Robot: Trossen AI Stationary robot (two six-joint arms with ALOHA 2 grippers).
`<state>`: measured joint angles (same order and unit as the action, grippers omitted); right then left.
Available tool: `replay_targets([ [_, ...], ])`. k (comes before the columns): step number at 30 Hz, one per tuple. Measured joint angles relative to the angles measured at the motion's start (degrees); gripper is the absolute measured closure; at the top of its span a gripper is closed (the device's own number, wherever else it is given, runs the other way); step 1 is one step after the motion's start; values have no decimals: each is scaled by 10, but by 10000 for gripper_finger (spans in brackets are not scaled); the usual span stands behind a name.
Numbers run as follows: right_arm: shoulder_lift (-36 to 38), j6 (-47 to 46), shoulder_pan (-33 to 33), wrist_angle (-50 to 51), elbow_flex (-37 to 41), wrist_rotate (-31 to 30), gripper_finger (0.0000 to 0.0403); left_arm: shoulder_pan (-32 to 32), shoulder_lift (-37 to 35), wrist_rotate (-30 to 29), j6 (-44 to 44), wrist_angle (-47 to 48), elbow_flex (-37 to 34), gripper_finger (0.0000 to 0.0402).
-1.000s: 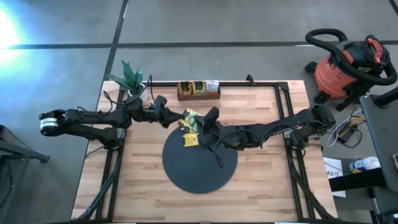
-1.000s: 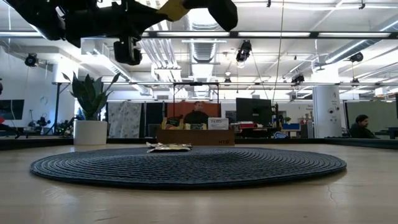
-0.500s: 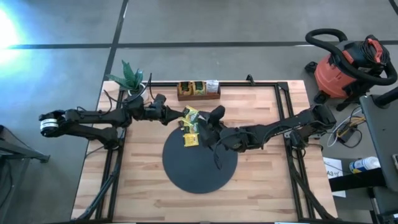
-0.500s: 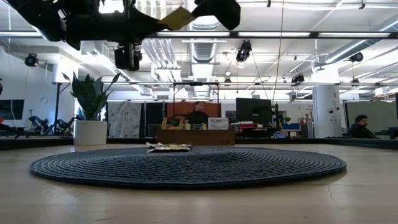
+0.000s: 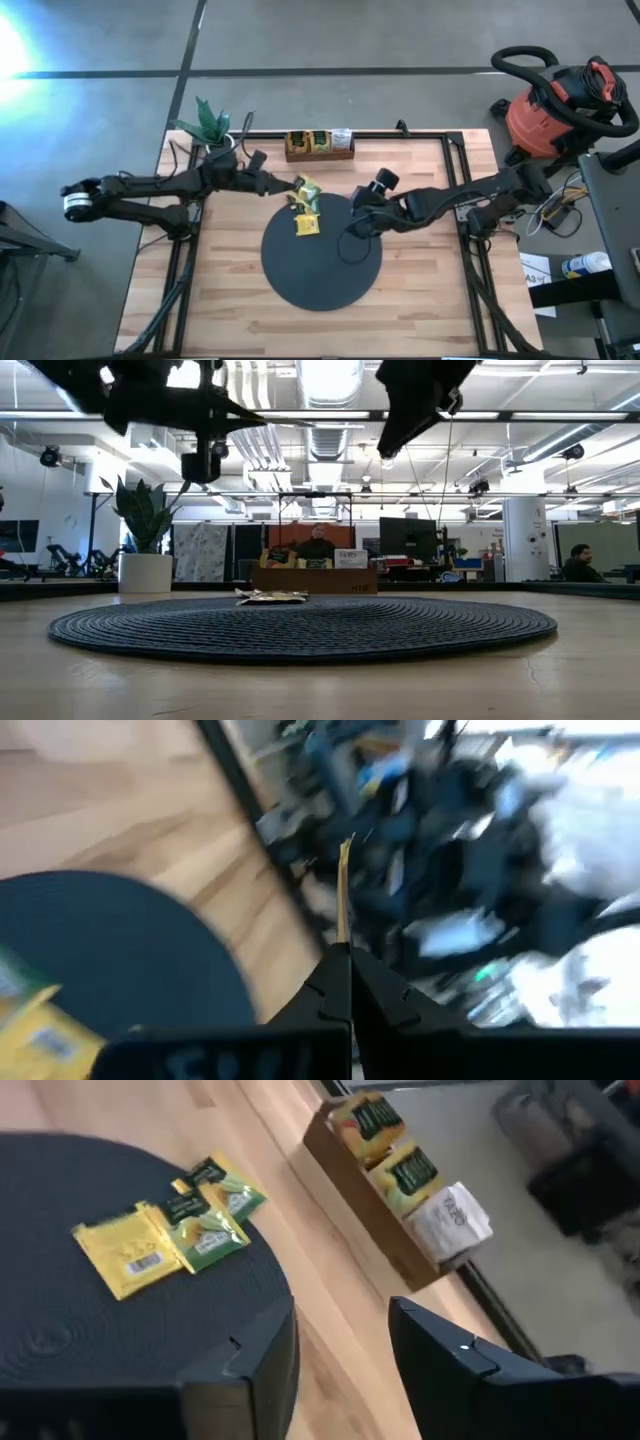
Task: Pick & Place Tea
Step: Put the yellow tea bag into the middle section of the wooden organizer
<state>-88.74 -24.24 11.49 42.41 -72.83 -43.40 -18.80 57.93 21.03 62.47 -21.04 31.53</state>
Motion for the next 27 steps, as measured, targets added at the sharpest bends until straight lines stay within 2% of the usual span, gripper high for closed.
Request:
replay_targets([
  [2,9,4,-9,-17,0,28,245,8,4,5,-71,112,51,401],
  [5,18,12,-39,-42,-9,146,251,25,23,-2,-229,319,148,401],
  [7,19,11,-63,-51,-13,201,255,40,40,-27,-337,445,210,401],
  [10,20,14,-91,-54,-25,207,260,69,64,-98,-441,564,278,401],
  [13,21,42,-108,-54,-40,211,263,100,82,-141,-509,607,316,401],
  [19,19,200,-117,-69,-60,288,276,158,124,-217,-655,614,351,401],
  [22,19,212,-116,-69,-71,305,288,166,145,-237,-681,614,363,401],
  [24,19,212,-118,-75,-78,340,296,166,157,-238,-688,615,371,401],
  [27,19,213,-119,-75,-84,347,307,166,175,-244,-710,615,384,401],
])
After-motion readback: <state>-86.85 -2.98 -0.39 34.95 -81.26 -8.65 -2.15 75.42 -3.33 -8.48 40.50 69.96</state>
